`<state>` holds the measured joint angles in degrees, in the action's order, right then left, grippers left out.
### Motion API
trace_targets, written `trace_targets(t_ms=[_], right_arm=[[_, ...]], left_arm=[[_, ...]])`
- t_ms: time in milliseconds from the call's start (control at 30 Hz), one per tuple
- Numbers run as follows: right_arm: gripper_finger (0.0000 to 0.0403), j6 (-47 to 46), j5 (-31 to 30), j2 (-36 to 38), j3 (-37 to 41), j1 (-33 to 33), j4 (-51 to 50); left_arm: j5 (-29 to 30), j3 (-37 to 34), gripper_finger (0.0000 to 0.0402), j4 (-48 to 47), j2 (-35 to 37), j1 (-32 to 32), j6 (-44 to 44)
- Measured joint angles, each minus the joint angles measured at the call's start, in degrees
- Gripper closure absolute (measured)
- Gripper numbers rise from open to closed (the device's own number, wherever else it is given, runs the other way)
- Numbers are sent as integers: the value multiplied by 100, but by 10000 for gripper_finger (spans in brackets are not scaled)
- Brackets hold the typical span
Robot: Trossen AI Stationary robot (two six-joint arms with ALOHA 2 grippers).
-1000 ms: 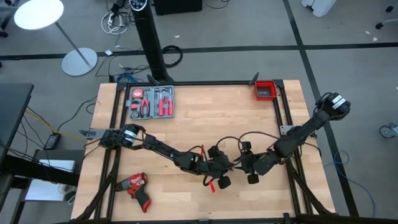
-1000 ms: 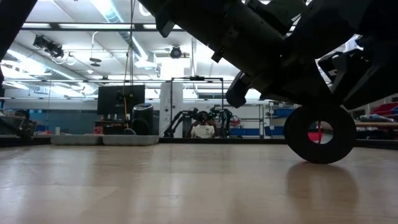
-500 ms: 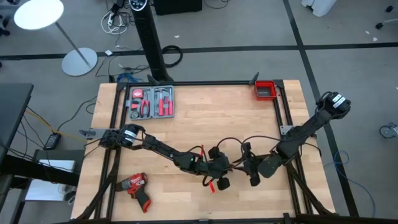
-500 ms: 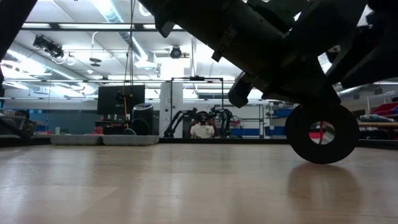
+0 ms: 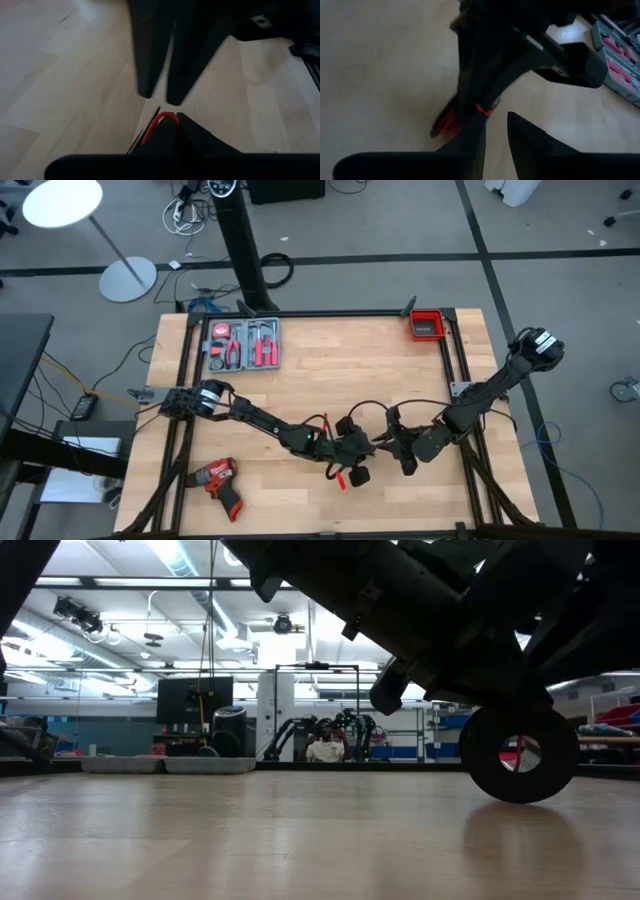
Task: Coil cords
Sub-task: Coil the red wire on the black spool
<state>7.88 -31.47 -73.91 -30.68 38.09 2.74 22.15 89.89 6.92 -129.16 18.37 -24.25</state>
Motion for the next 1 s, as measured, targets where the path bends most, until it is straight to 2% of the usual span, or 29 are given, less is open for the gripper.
trace_targets(t_ms=[200,400,567,833,1000], right_arm=[[324,560,129,-304,2,-167,55],[327,1022,-191,-570,4,-46,375],[328,1014,-430,-570,4,17,343],[328,245,-327,-568,4,15,61],[328,193,-287,-568,4,10,-50]], left_arm=[[-20,0,387,24,0,0,-2],[-26,-31,387,-154,-50,-9,2],[11,-17,387,-120,-24,-9,-15],[289,-13,386,-242,-22,-15,-14],[308,-9,386,-203,-13,-37,-13]])
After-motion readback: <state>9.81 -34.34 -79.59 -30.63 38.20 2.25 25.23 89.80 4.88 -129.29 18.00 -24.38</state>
